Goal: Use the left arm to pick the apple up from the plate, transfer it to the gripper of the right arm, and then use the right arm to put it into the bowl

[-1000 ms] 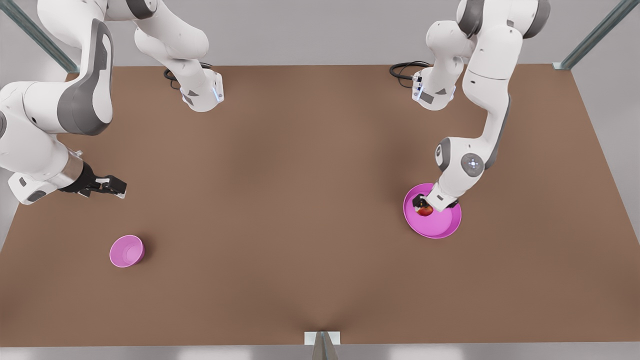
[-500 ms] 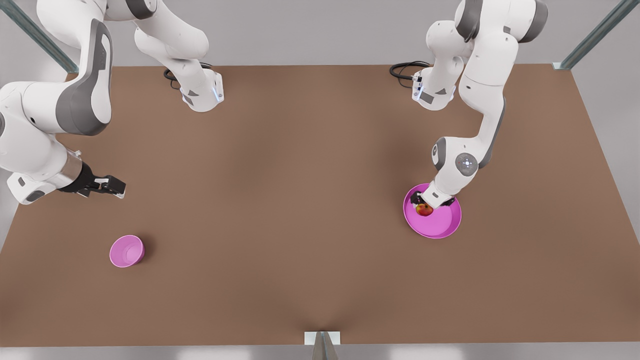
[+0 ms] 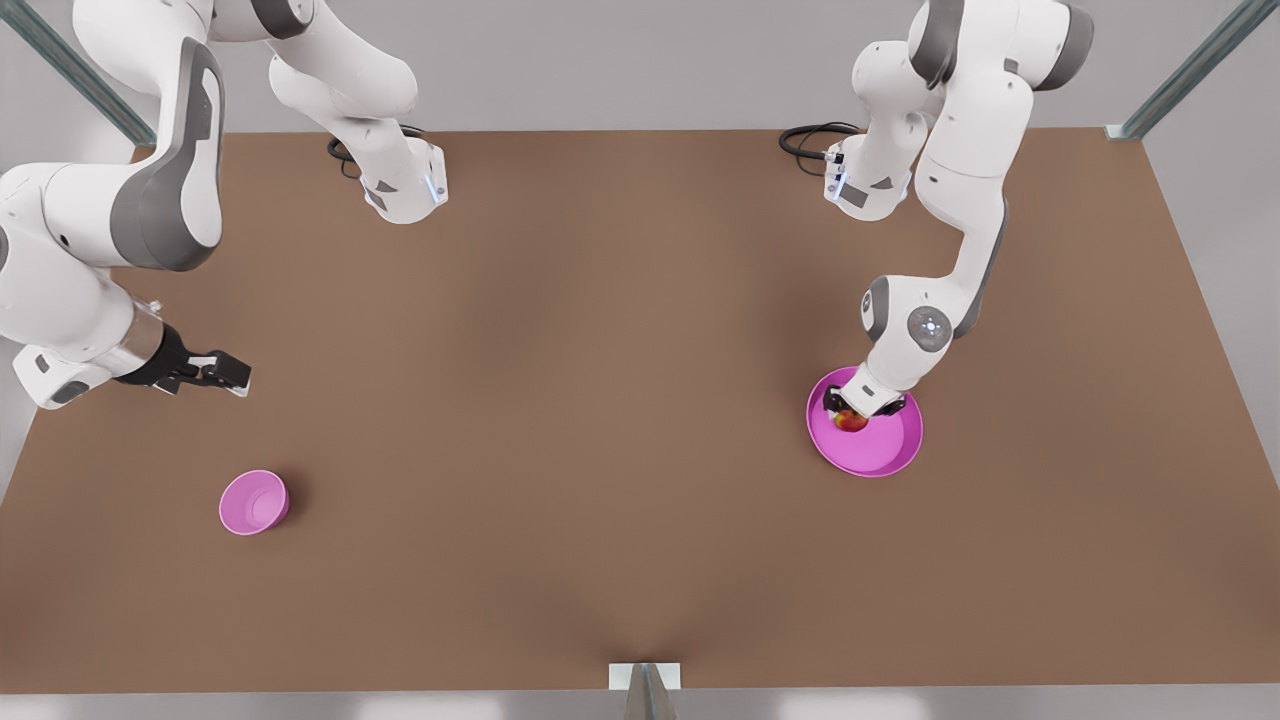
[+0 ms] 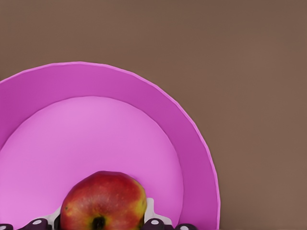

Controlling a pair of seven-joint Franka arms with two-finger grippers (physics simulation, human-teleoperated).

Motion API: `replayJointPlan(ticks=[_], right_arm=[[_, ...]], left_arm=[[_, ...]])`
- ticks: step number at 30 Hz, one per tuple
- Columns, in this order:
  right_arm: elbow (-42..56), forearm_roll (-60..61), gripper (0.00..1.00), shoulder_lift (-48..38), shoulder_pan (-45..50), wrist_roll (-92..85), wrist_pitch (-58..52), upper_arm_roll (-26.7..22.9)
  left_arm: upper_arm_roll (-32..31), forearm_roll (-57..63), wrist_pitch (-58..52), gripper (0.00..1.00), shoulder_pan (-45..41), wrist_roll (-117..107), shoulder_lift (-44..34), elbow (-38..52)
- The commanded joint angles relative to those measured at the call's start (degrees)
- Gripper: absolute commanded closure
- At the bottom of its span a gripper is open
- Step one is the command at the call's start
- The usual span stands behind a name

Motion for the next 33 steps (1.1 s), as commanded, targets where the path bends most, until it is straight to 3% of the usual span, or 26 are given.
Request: replayJointPlan(ticks=[1,8,12,14,15,17,19,21,22,26,28,31,33], right_arm=[[0.0,0.0,0.00,0.0,0.0,-1.0,0.0,0.0],[0.0,0.0,0.00,0.1,-0.1,-1.2,0.0,-0.1],[0.0,0.1,0.00,0.1,-0.1,-1.2,0.0,-0.1],[0.0,0.2,0.00,0.1,0.0,-1.0,0.0,-0.1],[0.0,1.7,0.00,0.1,0.2,-0.8,-0.1,-0.1],[0.0,8.2,0.00,0.0,0.7,-0.4,-0.5,0.1],[-0.2,19.7,0.00,0.6,0.8,-0.5,-0.2,0.2],[-0.2,27.8,0.00,2.8,1.2,-0.4,0.6,3.2],[-0.2,32.5,0.00,2.8,1.4,2.8,0.7,4.6],[-5.6,48.3,0.00,4.8,2.3,6.6,6.1,6.3],[-8.2,49.3,0.00,4.8,2.3,2.9,8.2,7.0],[-18.2,63.0,0.00,3.8,0.3,-9.1,13.3,7.7],[-21.1,63.2,0.00,4.4,-2.6,-19.5,13.4,7.7]], left_arm=[[0.0,0.0,0.6,0.28,-0.1,0.7,0.1,0.0],[0.0,-0.1,0.3,0.27,-0.3,0.6,-2.2,0.0],[-2.1,-0.1,-15.5,0.27,-0.3,3.8,-9.7,6.7],[-6.6,-13.5,-19.2,0.28,-0.2,13.1,-9.0,12.1],[-7.8,-27.5,-27.5,0.28,-0.2,26.2,-7.9,16.8],[-10.6,-41.7,-29.4,0.30,-0.2,38.0,-7.1,17.9],[-12.7,-47.8,-33.2,0.29,-0.1,53.3,-3.8,23.2],[-15.2,-57.2,-37.2,0.29,-0.2,70.6,6.2,35.9],[-17.6,-60.7,-37.3,0.38,-0.2,77.0,9.6,40.0],[-22.7,-64.6,-37.2,0.38,-0.2,93.9,18.2,51.6],[-24.5,-64.8,-37.1,0.38,-0.3,101.3,22.3,56.7],[-25.3,-66.9,-34.9,0.38,-2.9,111.5,29.5,64.6],[-25.4,-69.3,-32.1,0.38,-4.8,118.2,30.7,65.1]])
